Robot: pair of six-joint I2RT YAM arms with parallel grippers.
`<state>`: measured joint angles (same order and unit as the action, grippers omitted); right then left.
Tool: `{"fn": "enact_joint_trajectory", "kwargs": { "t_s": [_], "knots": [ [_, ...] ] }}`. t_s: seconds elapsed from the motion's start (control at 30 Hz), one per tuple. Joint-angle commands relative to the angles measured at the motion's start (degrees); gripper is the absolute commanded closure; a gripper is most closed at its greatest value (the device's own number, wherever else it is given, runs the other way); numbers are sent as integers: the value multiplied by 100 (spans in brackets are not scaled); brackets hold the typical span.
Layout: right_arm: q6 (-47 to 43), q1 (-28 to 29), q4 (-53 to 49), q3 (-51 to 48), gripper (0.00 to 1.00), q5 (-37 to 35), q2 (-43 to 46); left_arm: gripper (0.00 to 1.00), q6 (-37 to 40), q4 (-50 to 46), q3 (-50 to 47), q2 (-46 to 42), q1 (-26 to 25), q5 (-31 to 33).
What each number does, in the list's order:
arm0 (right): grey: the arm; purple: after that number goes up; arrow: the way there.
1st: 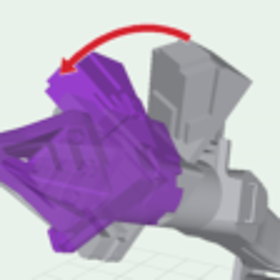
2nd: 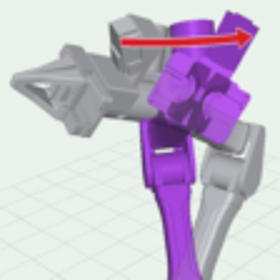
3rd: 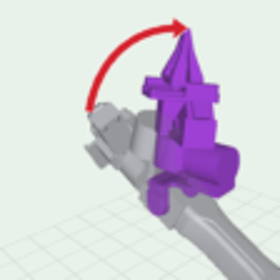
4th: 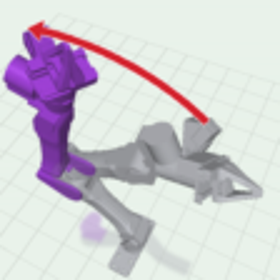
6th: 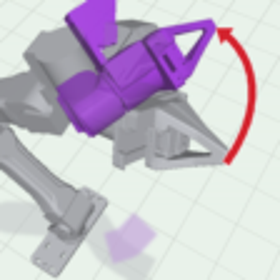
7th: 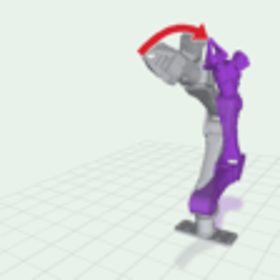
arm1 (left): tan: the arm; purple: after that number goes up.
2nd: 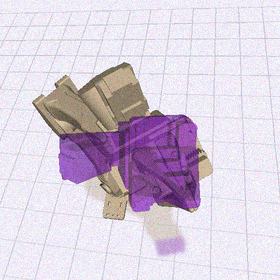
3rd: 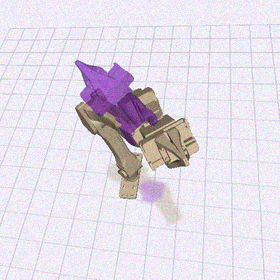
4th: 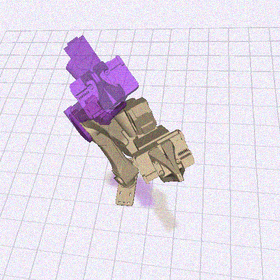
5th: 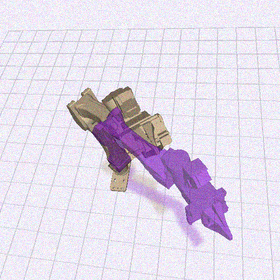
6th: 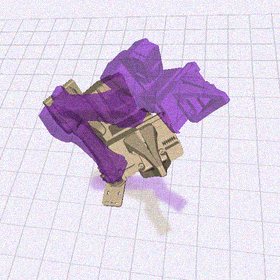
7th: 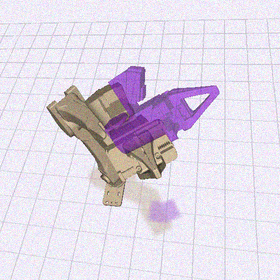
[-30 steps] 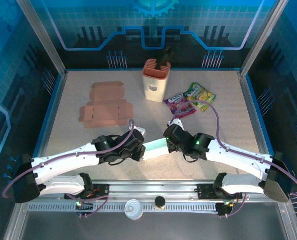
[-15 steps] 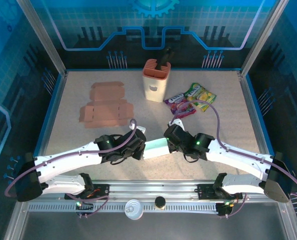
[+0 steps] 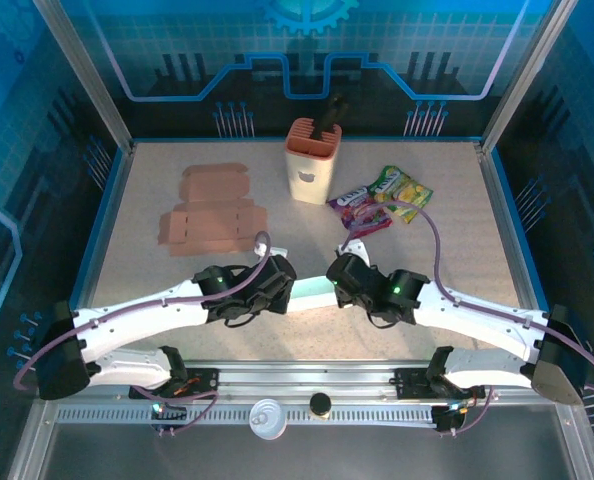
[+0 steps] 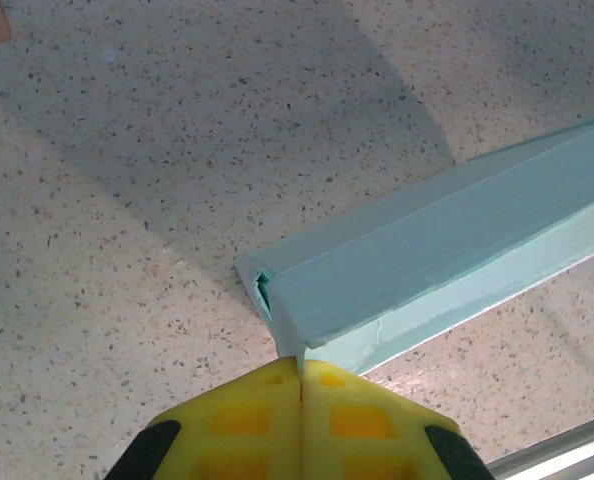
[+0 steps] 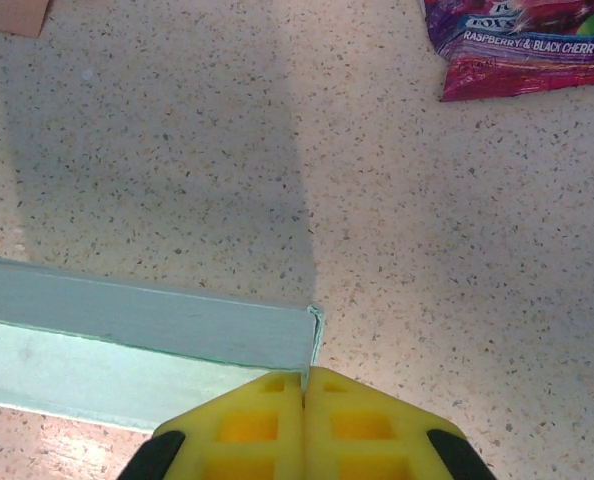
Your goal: Fold the paper box
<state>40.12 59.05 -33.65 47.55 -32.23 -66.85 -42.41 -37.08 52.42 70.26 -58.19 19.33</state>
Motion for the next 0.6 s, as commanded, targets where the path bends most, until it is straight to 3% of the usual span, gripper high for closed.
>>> {"fn": "enact_joint_trajectory", "kwargs": {
  "t_s": [0.0, 0.57],
  "knots": [
    [171, 227, 164, -66, 100, -171, 76, 100, -503, 50, 257, 75, -21, -19],
    [141, 327, 372, -249, 100, -310, 157, 100, -771, 286, 318, 234, 150, -284]
  ]
}}
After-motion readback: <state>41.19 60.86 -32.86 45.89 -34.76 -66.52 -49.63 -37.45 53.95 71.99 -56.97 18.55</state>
